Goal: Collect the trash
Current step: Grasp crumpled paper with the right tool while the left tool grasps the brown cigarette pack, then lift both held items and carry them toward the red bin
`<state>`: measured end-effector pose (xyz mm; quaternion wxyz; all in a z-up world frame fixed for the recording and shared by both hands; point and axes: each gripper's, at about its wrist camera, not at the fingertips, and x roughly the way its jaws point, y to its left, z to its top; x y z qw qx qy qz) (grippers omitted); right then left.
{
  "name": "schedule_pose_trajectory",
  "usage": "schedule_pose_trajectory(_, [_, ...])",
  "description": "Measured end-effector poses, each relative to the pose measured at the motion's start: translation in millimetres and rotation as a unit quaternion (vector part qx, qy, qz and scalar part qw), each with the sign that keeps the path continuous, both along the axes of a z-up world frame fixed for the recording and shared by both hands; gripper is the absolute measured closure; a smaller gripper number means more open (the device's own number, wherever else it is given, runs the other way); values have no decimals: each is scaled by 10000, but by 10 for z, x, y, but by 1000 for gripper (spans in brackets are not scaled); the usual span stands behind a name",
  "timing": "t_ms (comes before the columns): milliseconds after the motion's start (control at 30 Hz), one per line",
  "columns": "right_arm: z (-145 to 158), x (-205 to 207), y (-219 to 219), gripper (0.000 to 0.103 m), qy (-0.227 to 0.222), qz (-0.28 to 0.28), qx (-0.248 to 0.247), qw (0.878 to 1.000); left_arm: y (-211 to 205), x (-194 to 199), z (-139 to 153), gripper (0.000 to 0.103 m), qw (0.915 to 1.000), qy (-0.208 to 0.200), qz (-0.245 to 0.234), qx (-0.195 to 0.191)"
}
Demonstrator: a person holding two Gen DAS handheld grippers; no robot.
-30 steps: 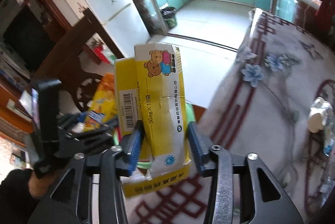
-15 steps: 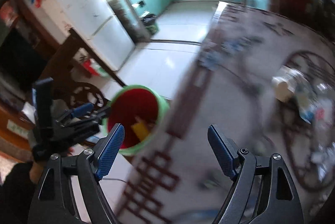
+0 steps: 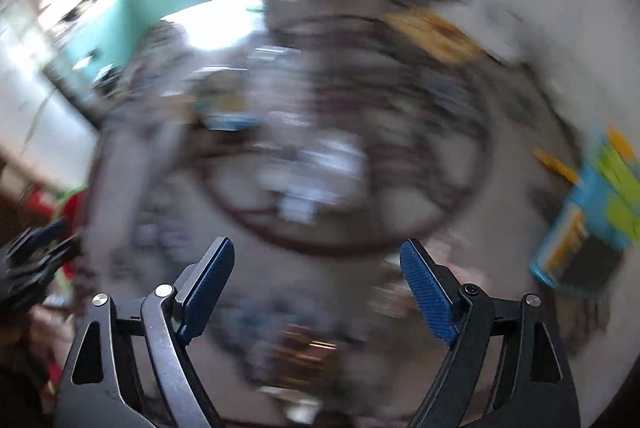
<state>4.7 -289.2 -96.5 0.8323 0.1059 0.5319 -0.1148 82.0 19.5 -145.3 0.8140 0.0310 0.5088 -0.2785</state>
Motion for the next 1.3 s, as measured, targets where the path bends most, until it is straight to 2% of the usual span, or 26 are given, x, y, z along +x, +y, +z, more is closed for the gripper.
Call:
schedule_pose_trajectory(100, [-216,-160,-449,18,232,-558,269,9978,-482,-207,-34,38,9985,285,-448,-130])
schedule_pose_trajectory(200, [-426,-212,-707,18,386,-832,609,9939,-911,-405,-109,38,9953,562,-778,-109])
schedule_pose_trajectory(367, [-726,-157,-788,19,722,-700,832,9914,-1454,-673,-212,38,9896,865,-1150,10])
schedule_pose_trajectory(400, [-797,-148,-783,22,844,-574,933,9904,-1520,-718,-232,38,9887,905,-1191,43])
schedule_pose_trajectory(433, [-835,-168,-784,41,863,-498,986,9901,-1587,-764,-253,38,9879,947,-1223,79])
schedule_pose_trajectory(600, [-724,-197,-875,68,550,-78,978,9937,-1804,-924,-406,38,9838,1228,-1292,212])
schedule_pose_trajectory(633, [-655,-188,-921,77,456,-32,898,9949,-1837,-946,-445,38,9830,1295,-1277,253])
schedule_pose_trajectory(767, [-473,-154,-1084,77,173,-2,832,9964,-1916,-1008,-588,38,9788,1583,-1258,315])
schedule_pose_trajectory(967, [-386,-88,-1044,77,-7,189,963,9952,-2001,-1003,-695,38,9786,1724,-1052,387])
schedule_pose_trajectory(1000, [-367,-98,-1032,77,-38,216,991,9948,-2006,-992,-704,46,9789,1723,-1032,368])
schedule_pose_trajectory(1033, [-373,-73,-1017,77,-54,231,1004,9947,-2001,-984,-694,57,9795,1700,-1020,357])
schedule_pose_trajectory(1200, [-323,23,-977,77,-89,314,999,9945,-1924,-905,-644,59,9828,1581,-919,257])
schedule_pose_trajectory(1300, [-311,31,-919,77,-99,310,1098,9934,-1809,-831,-528,60,9874,1359,-788,167])
